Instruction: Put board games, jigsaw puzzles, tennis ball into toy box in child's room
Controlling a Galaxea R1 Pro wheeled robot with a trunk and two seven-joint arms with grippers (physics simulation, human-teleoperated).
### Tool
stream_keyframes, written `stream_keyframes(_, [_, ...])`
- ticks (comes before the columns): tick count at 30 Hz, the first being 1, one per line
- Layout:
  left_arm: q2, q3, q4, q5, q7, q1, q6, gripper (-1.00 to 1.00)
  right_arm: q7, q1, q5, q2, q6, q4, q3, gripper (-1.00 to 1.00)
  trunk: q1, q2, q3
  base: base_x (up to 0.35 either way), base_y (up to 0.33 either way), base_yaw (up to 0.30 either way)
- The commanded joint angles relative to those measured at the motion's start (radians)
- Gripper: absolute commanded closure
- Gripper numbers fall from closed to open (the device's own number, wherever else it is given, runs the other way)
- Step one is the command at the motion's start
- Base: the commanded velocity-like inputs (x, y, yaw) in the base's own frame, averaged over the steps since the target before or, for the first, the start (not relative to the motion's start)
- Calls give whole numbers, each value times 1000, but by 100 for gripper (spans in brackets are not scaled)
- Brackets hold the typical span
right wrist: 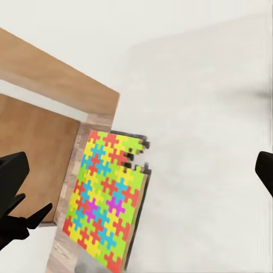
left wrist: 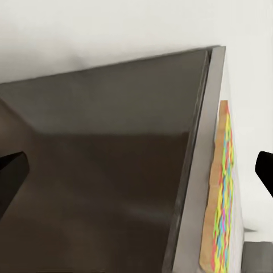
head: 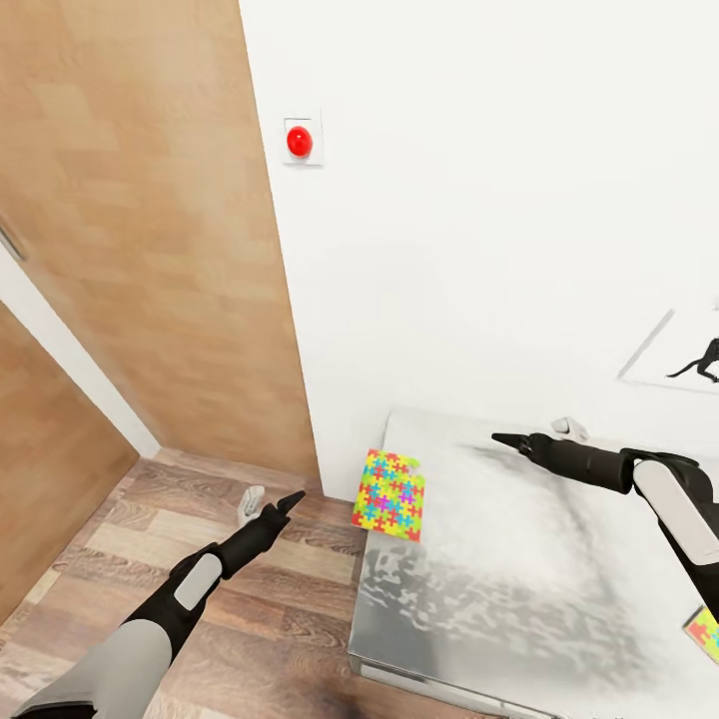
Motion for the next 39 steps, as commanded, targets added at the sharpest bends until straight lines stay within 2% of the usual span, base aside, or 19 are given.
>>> stream_keyframes(1, [0, 3, 0, 6, -2, -1, 9, -100, 6, -1, 6, -1, 2, 0, 1, -100, 1, -2, -2, 0, 0, -140])
stream_keyframes(15, [-5, 3, 0, 6, -1, -2, 9, -100, 7, -1, 6, 0, 3, -8, 2, -100, 1, -2, -2, 0, 0, -199])
stream_keyframes(32, [-9, 2, 5, 6, 2, -2, 9, -100, 7, -1, 8, 1, 3, -8, 2, -100, 1, -2, -2, 0, 0, -38])
stream_keyframes(39, [-10, 2, 7, 6, 2, -2, 9, -100, 6, -1, 11, 2, 2, -8, 2, -100, 1, -2, -2, 0, 0, -148])
